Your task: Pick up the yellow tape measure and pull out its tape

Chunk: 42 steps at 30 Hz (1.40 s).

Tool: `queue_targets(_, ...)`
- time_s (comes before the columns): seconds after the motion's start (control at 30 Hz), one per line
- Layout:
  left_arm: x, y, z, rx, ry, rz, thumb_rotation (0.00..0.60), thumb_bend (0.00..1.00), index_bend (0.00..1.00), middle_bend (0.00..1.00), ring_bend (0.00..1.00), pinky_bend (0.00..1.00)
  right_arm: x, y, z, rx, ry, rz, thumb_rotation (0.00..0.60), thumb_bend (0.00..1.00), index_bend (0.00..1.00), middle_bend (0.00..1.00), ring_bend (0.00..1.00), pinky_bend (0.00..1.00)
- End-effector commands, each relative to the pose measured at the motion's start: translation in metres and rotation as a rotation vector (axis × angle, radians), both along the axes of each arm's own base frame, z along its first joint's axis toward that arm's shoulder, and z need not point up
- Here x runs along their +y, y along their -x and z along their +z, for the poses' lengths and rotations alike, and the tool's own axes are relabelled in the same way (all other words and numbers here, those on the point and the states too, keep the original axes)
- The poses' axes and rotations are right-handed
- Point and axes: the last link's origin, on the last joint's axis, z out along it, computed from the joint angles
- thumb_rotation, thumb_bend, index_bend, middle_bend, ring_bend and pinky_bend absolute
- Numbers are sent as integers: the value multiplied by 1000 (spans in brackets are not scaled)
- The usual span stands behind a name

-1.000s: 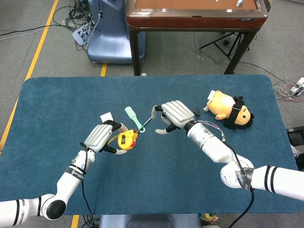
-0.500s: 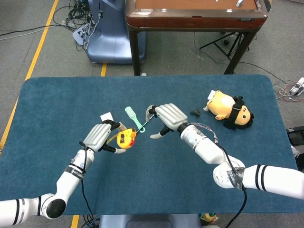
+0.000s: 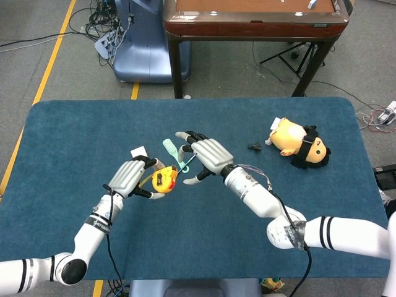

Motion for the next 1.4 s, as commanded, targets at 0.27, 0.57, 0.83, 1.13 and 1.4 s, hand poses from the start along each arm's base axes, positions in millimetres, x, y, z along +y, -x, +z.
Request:
queue_targets(0.27,0,-4,0,-14,-11,11,600,111,477,448,264,140,-2,-9,-12,-25,-6,-15,600,117,434,68,16,79)
queue_targets(0.57,-1,-3,1,-6,-16,4,600,112,477,447,265,140,-4,-10,-17,-27,-22,-27,600,144,434,68,16,79)
queue_targets(0.83,-1,-2,0,-1,-20,1,600,112,477,446,265,140,-2,-13,-20,-30,-39,-27,600,145,434,92,16,79)
queue_targets(1.13,1,1,0,4,-22,10,600,112,479,446,264,140,-4,-7,-22,-27,-43,-44,600,280,450,138,28,79)
queue_targets(1.4,1,5,-2,11,-16,20,600,112,480,446,265,140,-5,-6,-23,-39,-46,-51,600,381,509,184,58,79)
